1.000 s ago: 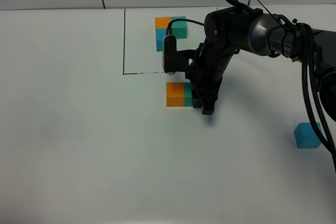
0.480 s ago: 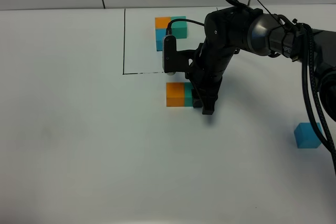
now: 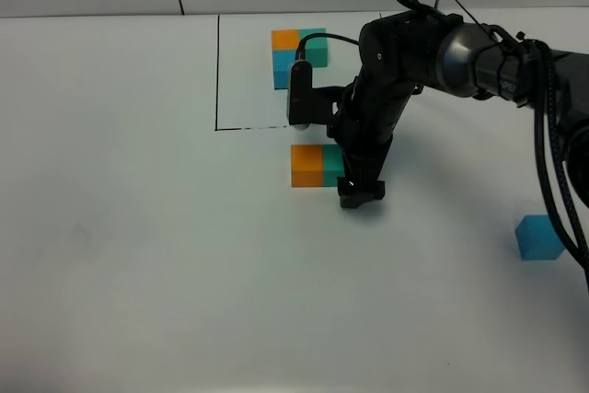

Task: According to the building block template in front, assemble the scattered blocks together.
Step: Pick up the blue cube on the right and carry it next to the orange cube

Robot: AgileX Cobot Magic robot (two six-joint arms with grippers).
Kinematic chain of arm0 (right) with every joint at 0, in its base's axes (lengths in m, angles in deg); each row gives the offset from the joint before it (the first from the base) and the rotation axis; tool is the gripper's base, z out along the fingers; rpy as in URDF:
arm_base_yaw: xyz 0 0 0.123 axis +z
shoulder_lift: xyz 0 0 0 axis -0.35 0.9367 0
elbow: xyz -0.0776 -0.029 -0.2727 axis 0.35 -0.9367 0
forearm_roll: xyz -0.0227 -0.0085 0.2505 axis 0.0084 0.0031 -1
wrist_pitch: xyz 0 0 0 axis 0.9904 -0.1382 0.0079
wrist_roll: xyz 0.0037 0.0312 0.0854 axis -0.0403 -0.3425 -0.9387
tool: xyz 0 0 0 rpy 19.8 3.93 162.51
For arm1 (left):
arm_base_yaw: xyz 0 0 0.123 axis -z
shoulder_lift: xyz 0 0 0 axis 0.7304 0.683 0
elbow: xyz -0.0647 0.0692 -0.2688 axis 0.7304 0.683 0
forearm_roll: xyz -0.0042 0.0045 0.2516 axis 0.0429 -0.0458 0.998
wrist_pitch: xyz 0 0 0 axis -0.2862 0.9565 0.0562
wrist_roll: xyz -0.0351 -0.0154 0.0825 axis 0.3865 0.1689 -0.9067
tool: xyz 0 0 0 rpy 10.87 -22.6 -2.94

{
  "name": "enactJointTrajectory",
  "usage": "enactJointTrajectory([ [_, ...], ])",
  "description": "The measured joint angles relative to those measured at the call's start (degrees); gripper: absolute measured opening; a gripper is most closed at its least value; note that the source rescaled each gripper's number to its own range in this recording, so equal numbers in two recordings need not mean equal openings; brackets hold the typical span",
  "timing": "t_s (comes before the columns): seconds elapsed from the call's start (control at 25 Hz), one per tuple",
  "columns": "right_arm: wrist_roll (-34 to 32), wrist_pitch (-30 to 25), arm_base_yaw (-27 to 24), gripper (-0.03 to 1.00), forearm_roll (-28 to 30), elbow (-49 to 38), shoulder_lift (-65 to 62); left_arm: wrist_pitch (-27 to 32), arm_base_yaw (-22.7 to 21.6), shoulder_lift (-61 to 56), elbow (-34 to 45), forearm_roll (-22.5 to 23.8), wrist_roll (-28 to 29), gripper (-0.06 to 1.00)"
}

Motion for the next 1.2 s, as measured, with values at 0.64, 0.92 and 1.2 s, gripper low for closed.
enactJointTrajectory([
  [0.64,-48.43,20.61,-16.16,0.98,4.62,-43.18,-34.0,0.0,0.0,0.0,0.0,0.0,0.0,0.69],
  [0.92,-52.75,18.07,-23.48,0.94,1.13,-48.94,-35.52,0.0,0.0,0.0,0.0,0.0,0.0,0.69],
  [1.2,-51.27,18.93,-25.99,0.85,0.34,-51.83,-34.53,0.0,0.0,0.0,0.0,0.0,0.0,0.69],
])
